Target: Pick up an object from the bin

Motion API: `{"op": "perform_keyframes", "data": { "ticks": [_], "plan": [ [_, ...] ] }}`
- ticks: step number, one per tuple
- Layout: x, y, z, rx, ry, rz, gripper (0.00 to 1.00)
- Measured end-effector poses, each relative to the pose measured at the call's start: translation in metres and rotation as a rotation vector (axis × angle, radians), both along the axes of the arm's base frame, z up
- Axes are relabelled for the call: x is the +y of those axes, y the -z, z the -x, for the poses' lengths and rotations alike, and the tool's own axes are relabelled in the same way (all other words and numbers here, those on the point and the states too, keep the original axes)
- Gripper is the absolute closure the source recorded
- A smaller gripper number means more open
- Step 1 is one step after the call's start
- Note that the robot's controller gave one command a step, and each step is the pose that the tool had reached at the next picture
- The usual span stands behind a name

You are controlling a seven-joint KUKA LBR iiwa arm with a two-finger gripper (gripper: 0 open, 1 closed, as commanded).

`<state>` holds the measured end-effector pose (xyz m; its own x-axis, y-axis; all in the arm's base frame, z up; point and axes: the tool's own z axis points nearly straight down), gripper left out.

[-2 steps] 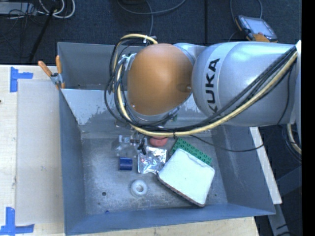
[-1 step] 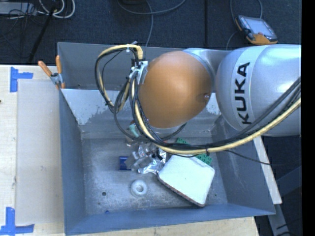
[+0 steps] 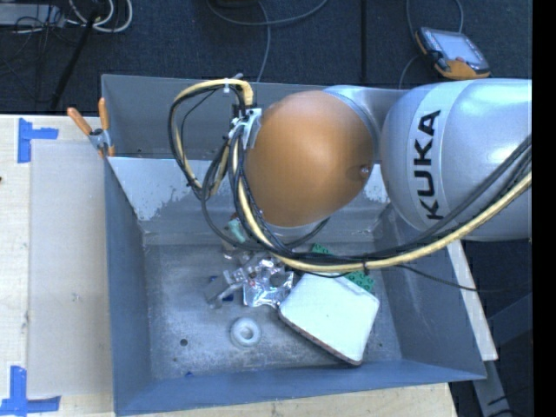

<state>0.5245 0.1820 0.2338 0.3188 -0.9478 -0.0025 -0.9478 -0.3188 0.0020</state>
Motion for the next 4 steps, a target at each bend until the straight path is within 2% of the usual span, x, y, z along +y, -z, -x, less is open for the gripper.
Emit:
{"op": "perform_keyframes", "data": {
  "ticks": [1, 2, 3, 4],
  "plan": [
    [-0.065, 0.123, -0.091, 0.004, -0.062, 0.002, 0.00],
    [-0.068, 0.162, -0.098, -0.002, -0.358, -0.001, 0.00],
    [-0.069, 0.164, -0.098, -0.001, -0.353, -0.002, 1.00],
    [-0.132, 0.164, -0.091, 0.000, -0.342, -0.001, 1.00]
  ]
}}
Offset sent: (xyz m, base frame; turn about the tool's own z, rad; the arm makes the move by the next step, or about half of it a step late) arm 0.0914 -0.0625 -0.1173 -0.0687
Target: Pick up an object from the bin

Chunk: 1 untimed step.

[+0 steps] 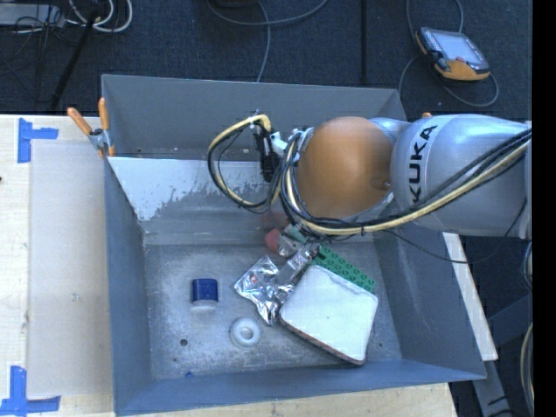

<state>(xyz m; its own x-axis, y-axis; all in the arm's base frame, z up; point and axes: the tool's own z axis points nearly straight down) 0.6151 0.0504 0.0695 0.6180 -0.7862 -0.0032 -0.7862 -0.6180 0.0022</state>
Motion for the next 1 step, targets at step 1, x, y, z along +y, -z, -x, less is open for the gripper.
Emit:
{"op": "perform_keyframes", "data": {
  "ticks": [1],
  "plan": [
    [0.0317, 0.0001, 0.0352, 0.003, -0.032, -0.001, 1.00]
  ]
}}
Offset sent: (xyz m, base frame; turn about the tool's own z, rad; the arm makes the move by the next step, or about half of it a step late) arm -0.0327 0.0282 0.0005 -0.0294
